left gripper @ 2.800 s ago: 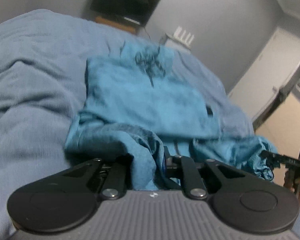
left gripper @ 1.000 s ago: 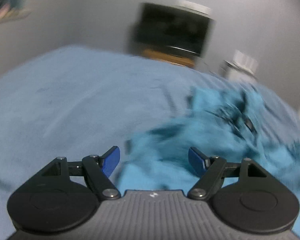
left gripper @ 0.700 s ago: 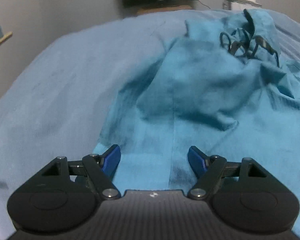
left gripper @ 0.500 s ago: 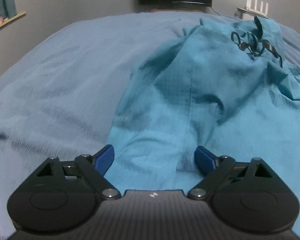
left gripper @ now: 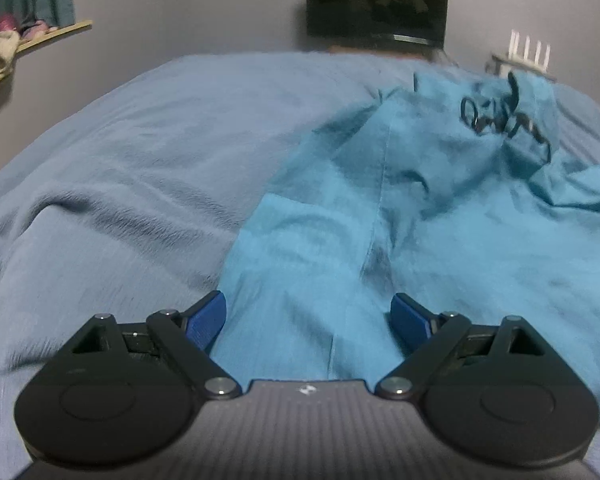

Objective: Fold large clothes

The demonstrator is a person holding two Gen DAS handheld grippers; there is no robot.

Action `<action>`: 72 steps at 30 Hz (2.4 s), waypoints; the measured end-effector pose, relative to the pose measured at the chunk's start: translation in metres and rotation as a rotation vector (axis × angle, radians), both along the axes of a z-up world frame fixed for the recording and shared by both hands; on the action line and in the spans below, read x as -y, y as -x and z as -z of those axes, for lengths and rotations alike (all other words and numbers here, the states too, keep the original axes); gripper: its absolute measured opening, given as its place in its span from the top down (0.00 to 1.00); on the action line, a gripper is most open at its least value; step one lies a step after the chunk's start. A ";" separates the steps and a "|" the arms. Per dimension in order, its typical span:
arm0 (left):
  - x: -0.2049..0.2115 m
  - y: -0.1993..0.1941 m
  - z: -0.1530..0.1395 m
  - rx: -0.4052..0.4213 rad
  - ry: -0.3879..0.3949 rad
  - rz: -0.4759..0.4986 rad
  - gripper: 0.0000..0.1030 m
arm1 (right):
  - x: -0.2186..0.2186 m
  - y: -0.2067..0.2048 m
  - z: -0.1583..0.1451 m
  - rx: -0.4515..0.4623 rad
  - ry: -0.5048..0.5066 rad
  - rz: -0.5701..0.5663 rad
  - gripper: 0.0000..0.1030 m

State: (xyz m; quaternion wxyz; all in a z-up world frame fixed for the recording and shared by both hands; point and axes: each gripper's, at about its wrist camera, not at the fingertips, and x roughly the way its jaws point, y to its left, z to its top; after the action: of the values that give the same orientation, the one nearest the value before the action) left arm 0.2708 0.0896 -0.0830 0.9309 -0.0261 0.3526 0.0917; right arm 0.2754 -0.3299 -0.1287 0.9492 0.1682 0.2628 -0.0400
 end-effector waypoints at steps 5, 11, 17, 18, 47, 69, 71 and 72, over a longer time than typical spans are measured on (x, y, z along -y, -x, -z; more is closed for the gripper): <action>0.005 0.044 -0.008 0.063 0.087 0.025 0.12 | -0.017 0.034 0.001 -0.035 -0.053 -0.052 0.22; 0.012 0.086 -0.010 0.057 0.266 0.122 0.11 | -0.019 0.053 0.011 -0.092 -0.184 -0.027 0.19; 0.018 0.097 -0.001 0.005 0.375 0.152 0.09 | -0.021 0.059 0.014 -0.091 -0.195 -0.028 0.17; 0.018 0.096 0.002 -0.010 0.394 0.153 0.09 | -0.021 0.059 0.015 -0.095 -0.193 -0.031 0.17; -0.037 0.046 0.046 0.074 0.813 -0.125 0.01 | 0.046 0.012 0.055 0.094 -0.679 0.136 0.12; -0.018 0.047 0.029 0.146 0.617 -0.071 0.77 | 0.026 0.001 0.028 0.119 -0.336 0.151 0.87; -0.016 0.056 0.020 0.153 0.599 -0.053 0.78 | 0.026 0.012 0.021 0.134 -0.330 0.142 0.88; -0.015 0.061 0.016 0.155 0.592 -0.045 0.79 | 0.026 0.018 0.019 0.135 -0.333 0.140 0.89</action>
State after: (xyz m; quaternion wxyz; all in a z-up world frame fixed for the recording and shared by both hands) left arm 0.2096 0.1050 -0.0988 0.9046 -0.3111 0.2915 0.0032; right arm 0.2569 -0.3563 -0.1477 0.9187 0.3430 0.1891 -0.0507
